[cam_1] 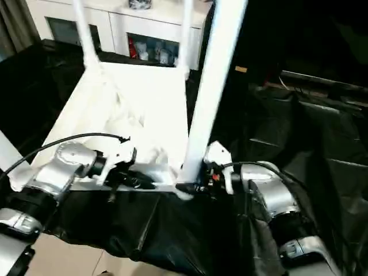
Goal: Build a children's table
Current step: Rotate leg to tighten
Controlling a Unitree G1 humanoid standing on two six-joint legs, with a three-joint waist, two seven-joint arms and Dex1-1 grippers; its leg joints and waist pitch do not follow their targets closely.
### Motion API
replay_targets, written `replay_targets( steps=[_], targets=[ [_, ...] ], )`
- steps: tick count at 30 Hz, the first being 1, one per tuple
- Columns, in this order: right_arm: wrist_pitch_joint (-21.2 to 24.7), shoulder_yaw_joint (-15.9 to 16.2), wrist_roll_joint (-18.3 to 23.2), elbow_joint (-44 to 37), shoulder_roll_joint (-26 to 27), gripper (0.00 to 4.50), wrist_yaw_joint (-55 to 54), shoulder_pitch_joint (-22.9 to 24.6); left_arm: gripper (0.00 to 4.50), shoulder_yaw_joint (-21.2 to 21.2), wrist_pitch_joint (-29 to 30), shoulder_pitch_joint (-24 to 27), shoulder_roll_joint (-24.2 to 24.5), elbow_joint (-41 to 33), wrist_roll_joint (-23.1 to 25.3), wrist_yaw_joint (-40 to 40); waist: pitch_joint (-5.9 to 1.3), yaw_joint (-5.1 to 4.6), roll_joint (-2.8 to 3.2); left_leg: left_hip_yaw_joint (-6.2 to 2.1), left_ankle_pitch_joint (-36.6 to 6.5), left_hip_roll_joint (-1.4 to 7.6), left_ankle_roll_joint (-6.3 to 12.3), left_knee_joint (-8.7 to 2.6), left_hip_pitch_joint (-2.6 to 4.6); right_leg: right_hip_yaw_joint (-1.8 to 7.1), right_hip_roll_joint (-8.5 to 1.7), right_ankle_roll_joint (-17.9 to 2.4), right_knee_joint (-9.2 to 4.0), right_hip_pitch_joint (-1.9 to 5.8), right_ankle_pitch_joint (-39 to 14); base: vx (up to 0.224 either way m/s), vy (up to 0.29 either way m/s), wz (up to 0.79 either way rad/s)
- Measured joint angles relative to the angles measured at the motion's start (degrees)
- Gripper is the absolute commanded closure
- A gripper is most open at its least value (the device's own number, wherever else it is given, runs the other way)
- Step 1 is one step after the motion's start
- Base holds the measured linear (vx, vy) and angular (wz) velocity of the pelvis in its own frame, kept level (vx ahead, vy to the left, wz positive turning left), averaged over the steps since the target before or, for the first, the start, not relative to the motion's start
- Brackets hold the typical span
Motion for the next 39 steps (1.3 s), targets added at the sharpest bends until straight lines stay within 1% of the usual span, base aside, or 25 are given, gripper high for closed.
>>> replay_targets(
  steps=[6, 9, 14, 16, 18, 20, 21, 24, 26, 28, 29, 30, 31, 32, 34, 36, 37, 39],
  targets=[
    [0.85, 0.02, 0.17, 0.45, 0.34, 1.87, 0.77, -0.49, 4.5, 0.05, 0.14, 0.0, 0.6, 0.0, -0.17, -0.5, 0.02, -0.07, -0.02, 0.0, 0.0, 0.01, 0.0, 0.0, 0.0, -0.01, 0.0, 0.0, 0.01, 0.0, 0.0, 0.0, 0.0, 0.0],
    [2.0, -0.28, 0.69, 0.06, 0.54, 1.88, 1.08, -0.28, 4.5, 0.16, 1.14, -0.01, 0.36, 0.0, -0.37, -0.74, 0.01, -0.05, -0.01, 0.0, 0.0, 0.01, 0.0, 0.0, 0.01, -0.01, 0.0, 0.0, 0.01, 0.0, 0.0, 0.0, 0.0, 0.0],
    [2.74, -2.6, 1.29, -0.24, 1.77, 1.88, -1.92, 1.64, 4.5, 0.33, 1.94, -0.14, -0.82, 0.17, 0.28, 2.14, -0.01, 0.22, 0.03, 0.0, 0.01, 0.0, 0.0, 0.08, 0.11, 0.04, 0.0, -0.05, 0.04, 0.09, 0.03, 0.0, 0.0, 0.0],
    [1.37, -5.78, 0.26, 1.67, 5.39, 1.88, -11.99, 2.23, 4.5, 1.8, 2.89, -1.05, -3.9, 2.32, 2.09, 9.73, -0.02, 0.06, 0.01, 0.0, 0.03, 0.01, 0.0, 0.17, 0.21, 0.03, 0.0, 0.03, 0.06, 0.35, -0.01, 0.0, 0.0, 0.0],
    [0.11, -8.66, -0.37, 3.96, 8.91, 1.89, -22.55, 2.02, 4.5, 2.24, 4.32, -2.08, -6.58, 3.69, 3.27, 16.04, -0.02, -0.56, 0.05, -0.15, 0.02, 0.0, 0.01, 0.39, 0.22, 0.0, -0.02, 0.27, 0.02, 0.29, -0.16, -0.059, 0.005, -0.04],
    [-0.52, -10.18, -0.79, 5.54, 10.85, 1.89, -28.99, 1.7, 4.5, 2.27, 5.74, -2.21, -9.13, 3.97, 4.21, 20.11, -0.05, -0.79, 0.11, -0.27, 0.02, -0.01, 0.01, 0.37, 0.22, -0.02, -0.03, 0.27, -0.2, 0.36, -0.16, 0.0, 0.0, 0.0],
    [-0.8, -11.41, -1.26, 6.8, 12.67, 1.89, -34.1, 1.09, 4.5, 2.43, 7.0, -2.68, -10.82, 4.3, 4.96, 23.36, -0.09, -0.9, 0.15, -0.29, 0.02, -0.02, 0.01, 0.43, 0.22, -0.04, -0.03, 0.28, -0.24, 0.34, -0.16, 0.0, 0.0, 0.0],
    [-1.21, -12.97, -2.13, 8.3, 15.59, 1.89, -42.55, 0.36, 4.5, 2.63, 8.65, -3.61, -13.53, 5.84, 5.4, 28.42, -0.27, -1.11, 0.36, -0.3, 0.02, -0.07, 0.02, 0.41, 0.2, -0.06, -0.04, 0.28, -0.62, 0.35, -0.16, 0.0, 0.0, 0.0],
    [-1.32, -13.27, -2.84, 8.92, 16.55, 1.89, -45.43, -0.17, 4.5, 2.71, 8.71, -3.86, -14.47, 6.69, 5.81, 30.26, -0.53, -1.36, 0.43, -0.31, 0.02, -0.37, 0.03, 0.43, 0.21, -0.01, -0.11, 0.28, -0.64, 0.36, -0.17, 0.0, 0.0, 0.0],
    [-2.28, -13.27, -4.23, 9.1, 16.67, 1.89, -45.82, -0.18, 4.5, 2.71, 8.33, -3.88, -14.68, 6.93, 6.1, 30.54, -0.71, -1.69, 0.52, -0.35, 0.01, -0.46, 0.04, 0.42, 0.21, 0.02, -0.17, 0.28, -0.72, 0.34, -0.17, 0.0, 0.0, 0.0],
    [-2.65, -13.27, -4.49, 9.15, 16.68, 1.54, -45.84, -0.18, 4.5, 2.77, 8.14, -3.88, -14.72, 6.96, 6.28, 30.54, -0.74, -1.86, 0.56, -0.35, 0.01, -0.48, 0.05, 0.39, 0.19, 0.02, -0.2, 0.28, -0.75, 0.33, -0.16, 0.0, 0.0, 0.0],
    [-3.21, -13.27, -4.46, 9.32, 16.67, 1.33, -45.81, -0.09, 4.5, 2.79, 7.9, -3.88, -14.71, 6.96, 6.45, 30.23, -0.74, -1.94, 0.56, -0.35, 0.0, -0.49, 0.05, 0.39, 0.17, 0.01, -0.22, 0.28, -0.75, 0.33, -0.16, 0.0, 0.0, 0.0],
    [-3.58, -13.27, -4.42, 9.33, 16.67, 1.19, -45.74, 0.04, 4.5, 2.82, 7.76, -3.88, -14.66, 6.95, 6.53, 29.95, -0.74, -1.98, 0.56, -0.34, 0.0, -0.49, 0.05, 0.38, 0.18, 0.01, -0.22, 0.28, -0.75, 0.33, -0.16, 0.0, 0.0, 0.0],
    [-3.74, -13.27, -4.41, 9.33, 16.59, 1.17, -45.24, 0.11, 4.5, 2.77, 7.63, -3.86, -14.55, 6.84, 6.65, 29.47, -0.74, -2.01, 0.56, -0.34, 0.0, -0.49, 0.05, 0.38, 0.17, 0.01, -0.22, 0.28, -0.75, 0.32, -0.16, 0.0, 0.0, 0.0],
    [-4.18, -13.22, -3.81, 9.14, 15.53, 1.1, -41.32, 0.4, 4.5, 2.48, 7.29, -3.76, -13.72, 6.08, 7.02, 27.94, -0.74, -2.07, 0.56, -0.34, 0.0, -0.47, 0.06, 0.36, 0.12, -0.02, -0.22, 0.28, -0.74, 0.25, -0.16, 0.0, 0.0, 0.0],
    [-4.33, -13.17, -3.06, 8.7, 14.24, 0.79, -37.28, 0.84, 4.5, 2.28, 7.09, -3.47, -12.9, 5.28, 6.87, 25.97, -0.74, -2.06, 0.55, -0.29, -0.02, -0.47, 0.09, 0.21, 0.08, 0.0, -0.22, 0.25, -0.72, 0.25, -0.13, 0.0, 0.0, 0.0],
    [-4.34, -12.9, -2.81, 8.4, 13.54, 0.72, -35.39, 0.96, 4.5, 2.19, 6.89, -3.31, -12.35, 4.85, 6.69, 24.97, -0.74, -2.13, 0.54, -0.29, -0.03, -0.46, 0.1, 0.07, 0.08, 0.01, -0.22, 0.25, -0.73, 0.24, -0.13, 0.0, 0.0, 0.0],
    [-4.38, -10.53, -2.0, 6.56, 10.22, 0.56, -28.5, 1.65, 4.5, 1.57, 6.24, -2.55, -10.1, 3.49, 5.23, 20.74, -0.72, -2.15, 0.5, -0.24, -0.07, -0.46, 0.11, -0.23, -0.06, -0.02, -0.21, 0.13, -0.7, 0.19, -0.03, 0.0, 0.0, 0.0]
  ],
)
